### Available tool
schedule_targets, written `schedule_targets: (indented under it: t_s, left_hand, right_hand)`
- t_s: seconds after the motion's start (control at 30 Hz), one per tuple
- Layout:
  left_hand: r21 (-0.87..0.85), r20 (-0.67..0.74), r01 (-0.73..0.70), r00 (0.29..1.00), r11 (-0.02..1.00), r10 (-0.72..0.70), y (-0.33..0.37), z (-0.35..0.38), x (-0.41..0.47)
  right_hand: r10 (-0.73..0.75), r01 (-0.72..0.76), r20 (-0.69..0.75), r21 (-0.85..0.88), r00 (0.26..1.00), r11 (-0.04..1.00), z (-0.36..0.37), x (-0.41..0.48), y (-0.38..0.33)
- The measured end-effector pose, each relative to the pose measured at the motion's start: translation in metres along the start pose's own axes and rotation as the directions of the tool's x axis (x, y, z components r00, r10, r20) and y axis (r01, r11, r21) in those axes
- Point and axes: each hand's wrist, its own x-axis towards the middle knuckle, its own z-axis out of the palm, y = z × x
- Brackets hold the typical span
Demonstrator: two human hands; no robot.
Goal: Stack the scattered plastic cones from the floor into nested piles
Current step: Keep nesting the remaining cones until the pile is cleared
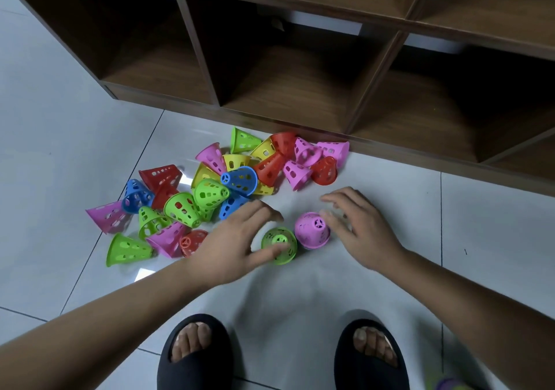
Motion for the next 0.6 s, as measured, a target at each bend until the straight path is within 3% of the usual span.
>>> schedule_targets:
  t_s: [0.13,0.3,0.47,0.6]
  left_hand:
    - [0.152,-0.104,0.079,0.993,0.985,-0.064,-0.019,-0.015,0.026]
    - [0.395,-0.137,0.167,0.983,0.903,-0.122,-0.054,-0.031,0.044]
    - [0.447,-0.144,0.311,0.95,0.839,-0.276,-0.076,-0.03,0.041]
    - [0.453,-0.118,0.333,0.942,0.827,-0.315,-0.08,-0.024,0.033]
  right_hand:
    - [0.067,-0.073,-0.035,-0.22,0.997,0.973,0.0,0.041,0.024]
    - [0.115,-0.112,-0.017,-0.418,0.993,0.902,-0.004,0.071,0.049]
    - [0.161,-0.119,0.064,-0.428,0.985,0.896,-0.005,0.075,0.066]
    - [0.17,-0.116,0.091,-0.43,0.981,0.896,-0.005,0.067,0.065]
